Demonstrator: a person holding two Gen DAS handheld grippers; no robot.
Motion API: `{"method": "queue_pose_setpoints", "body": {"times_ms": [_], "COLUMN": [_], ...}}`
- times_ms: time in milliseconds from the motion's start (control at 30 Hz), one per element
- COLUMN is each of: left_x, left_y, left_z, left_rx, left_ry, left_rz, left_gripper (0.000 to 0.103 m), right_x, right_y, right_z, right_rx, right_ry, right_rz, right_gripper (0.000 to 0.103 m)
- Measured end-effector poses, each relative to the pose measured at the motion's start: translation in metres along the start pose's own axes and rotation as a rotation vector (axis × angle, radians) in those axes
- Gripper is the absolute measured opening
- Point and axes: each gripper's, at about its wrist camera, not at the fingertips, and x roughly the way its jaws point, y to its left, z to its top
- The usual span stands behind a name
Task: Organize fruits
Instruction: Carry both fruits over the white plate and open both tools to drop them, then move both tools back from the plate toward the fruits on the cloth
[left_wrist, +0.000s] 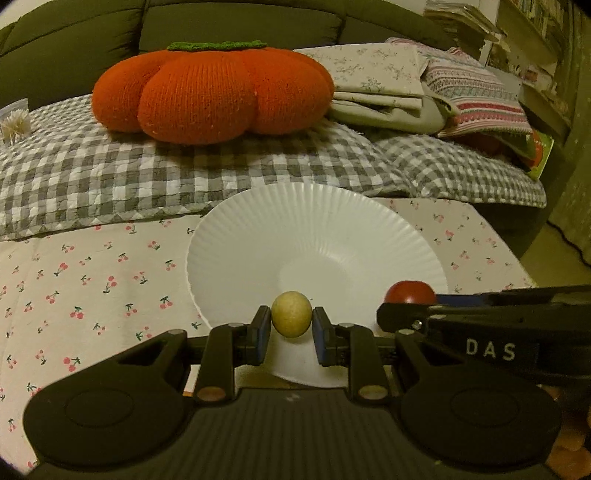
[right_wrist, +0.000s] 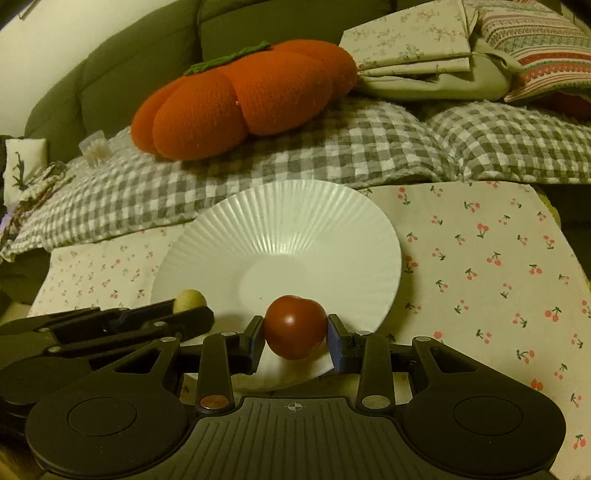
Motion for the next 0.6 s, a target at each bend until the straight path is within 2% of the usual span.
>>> {"method": "queue_pose_setpoints", "body": {"times_ms": [100,167,200,267,333,500,600], "left_x": [0.0,-0.004,-0.006,-0.013,-0.021,-0.043,-0.057], "left_y": [0.0,0.003,0.005,0.012,0.019,0.041,0.049], "left_z": [-0.001,0.0,0.002,0.005,0.008,0.014,0.013], "left_rx": [0.016,0.003,-0.008,-0.035,-0.065,-0.184,-0.224], "left_ry": [0.003,-0.005,-0.013,-0.032,-0.046,-0.068,-0.067], "left_rz": [0.0,-0.003,-0.006,-0.025,-0.032,-0.047,-0.038], "left_gripper": [0.027,0.044,0.048,0.059,0.059,0.059,0.059], "right_x": [0.001,0.0,-0.001,-0.007,-0.013,-0.03,-0.039], "right_y": [0.001,0.0,-0.001,-0.007,-0.013,-0.021,-0.021], "right_z": [-0.002,-0.002,-0.001,0.003,0.006,0.011,0.011], "right_rx": [-0.012,-0.014,-0.003,0.038,0.068,0.124,0.151], "right_ry": [-0.003,-0.003,0.001,-0.01,-0.026,-0.049,-0.054], "right_rz": [-0.004,-0.005,-0.005,-0.007,0.006,0.023,0.023], "right_gripper": [0.036,0.036,0.037,0.048,0.056,0.056,0.059]}}
